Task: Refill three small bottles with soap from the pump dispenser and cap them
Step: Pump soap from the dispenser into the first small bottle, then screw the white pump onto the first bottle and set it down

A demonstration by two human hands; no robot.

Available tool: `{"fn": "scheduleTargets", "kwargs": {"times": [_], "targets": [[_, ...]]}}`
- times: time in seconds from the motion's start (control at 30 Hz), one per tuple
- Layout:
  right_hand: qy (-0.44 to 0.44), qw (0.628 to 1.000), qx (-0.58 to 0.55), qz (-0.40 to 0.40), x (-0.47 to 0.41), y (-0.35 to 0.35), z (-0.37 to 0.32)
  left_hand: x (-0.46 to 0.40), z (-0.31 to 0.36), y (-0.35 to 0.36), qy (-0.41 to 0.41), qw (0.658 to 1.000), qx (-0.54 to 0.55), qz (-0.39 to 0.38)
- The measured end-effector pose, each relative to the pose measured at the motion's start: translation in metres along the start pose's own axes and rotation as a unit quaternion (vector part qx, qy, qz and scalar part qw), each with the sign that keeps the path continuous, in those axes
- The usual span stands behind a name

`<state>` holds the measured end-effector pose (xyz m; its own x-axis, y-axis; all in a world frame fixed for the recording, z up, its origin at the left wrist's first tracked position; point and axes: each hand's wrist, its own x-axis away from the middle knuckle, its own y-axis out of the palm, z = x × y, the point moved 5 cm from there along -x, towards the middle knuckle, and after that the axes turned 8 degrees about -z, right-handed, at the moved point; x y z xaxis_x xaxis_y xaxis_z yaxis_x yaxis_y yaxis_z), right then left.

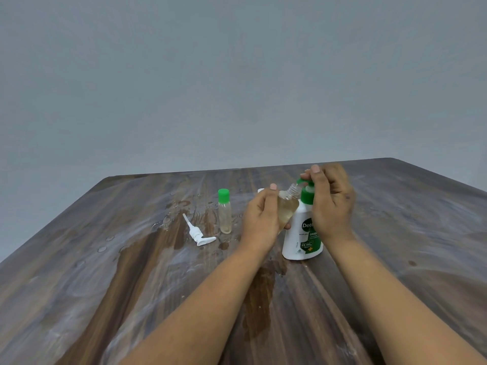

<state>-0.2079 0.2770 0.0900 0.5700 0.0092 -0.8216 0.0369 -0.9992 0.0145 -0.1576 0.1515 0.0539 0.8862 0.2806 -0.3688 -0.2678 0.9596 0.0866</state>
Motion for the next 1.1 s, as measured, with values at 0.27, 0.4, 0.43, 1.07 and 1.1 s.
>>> {"fn": "scheduleTargets", "kwargs": {"times": [0.27, 0.4, 0.43, 1.07, 1.1], "targets": [[-0.031, 0.999, 0.015, 0.000, 0.004, 0.000, -0.001, 0.000, -0.002, -0.002, 0.018, 0.999, -0.028, 0.012], [-0.048, 0.998, 0.036, -0.022, 0.010, 0.002, -0.004, 0.004, 0.001, -0.002, 0.039, 0.998, -0.030, 0.032], [-0.052, 0.997, 0.043, -0.026, 0.012, 0.002, -0.005, 0.005, 0.002, -0.001, 0.048, 0.998, -0.026, 0.034], [-0.082, 0.978, 0.191, -0.024, 0.044, 0.015, -0.053, 0.018, 0.006, -0.032, 0.033, 0.999, -0.038, 0.000], [-0.087, 0.975, 0.205, -0.018, 0.046, 0.021, -0.058, 0.021, 0.007, -0.041, 0.032, 0.999, -0.044, 0.000]]}}
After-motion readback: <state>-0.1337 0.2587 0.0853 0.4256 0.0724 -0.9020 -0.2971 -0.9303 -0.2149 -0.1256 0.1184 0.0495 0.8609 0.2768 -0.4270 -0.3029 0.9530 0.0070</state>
